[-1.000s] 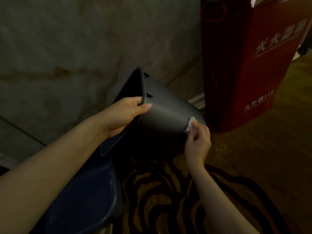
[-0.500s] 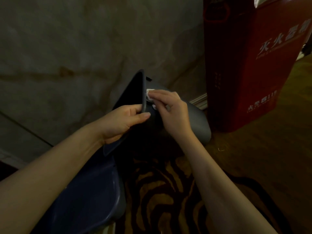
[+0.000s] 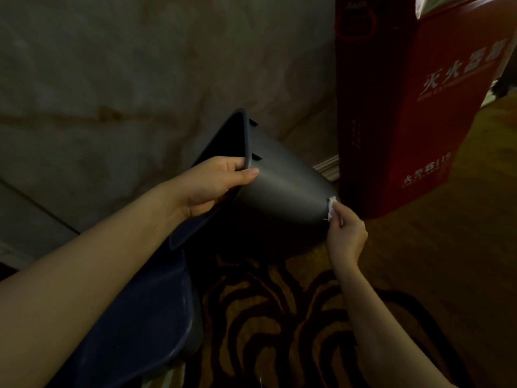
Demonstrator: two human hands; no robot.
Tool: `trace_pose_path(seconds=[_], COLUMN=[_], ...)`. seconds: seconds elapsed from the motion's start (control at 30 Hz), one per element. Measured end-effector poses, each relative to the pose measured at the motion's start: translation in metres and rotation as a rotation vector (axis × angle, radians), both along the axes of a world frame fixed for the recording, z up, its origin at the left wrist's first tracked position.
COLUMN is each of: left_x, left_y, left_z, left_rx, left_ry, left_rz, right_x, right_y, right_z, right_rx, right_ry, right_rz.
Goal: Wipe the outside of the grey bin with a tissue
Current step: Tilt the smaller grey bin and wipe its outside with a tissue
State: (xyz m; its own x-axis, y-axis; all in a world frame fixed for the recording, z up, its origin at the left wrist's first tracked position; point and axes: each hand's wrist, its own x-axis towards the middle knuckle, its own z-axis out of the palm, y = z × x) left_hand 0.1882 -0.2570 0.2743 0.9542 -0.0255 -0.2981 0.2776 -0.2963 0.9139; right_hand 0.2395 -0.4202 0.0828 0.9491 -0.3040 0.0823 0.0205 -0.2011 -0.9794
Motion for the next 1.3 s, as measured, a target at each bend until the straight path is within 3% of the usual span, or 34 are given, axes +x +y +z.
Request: trace_pose_path(seconds=[0.17, 0.33, 0.57, 0.87, 1.0, 1.3], left_x=[0.013, 0.031, 0.049, -0.005, -0.018, -0.013], left_y=[-0.008, -0.008, 0.001, 0.042, 0.046, 0.033], left_z=[0.017, 0.032, 0.024, 0.0, -0.012, -0.008], left_rx=[0.123, 0.277, 0.287, 0.546, 0.545, 0.508], left_ry=[-0.037, -0.05, -0.055, -0.107, -0.185, -0.095], left_rz=[0.036, 0.201, 0.292, -0.001, 0.001, 0.002], right_x=[-0.007, -0.019, -0.031, -0.024, -0.027, 0.013], right_y=[-0.001, 0.007, 0.01, -0.001, 0.005, 0.044], right_z=[-0.002, -0.008, -0.016, -0.023, -0.009, 0.1], right_rx=[-0.029, -0.072, -0.11, 0.007, 0.089, 0.106], right_ry=[0.033, 0.07, 0.089, 0.35, 0.26, -0.239], right_rz=[0.0, 0.082, 0.09, -0.023, -0.052, -0.002])
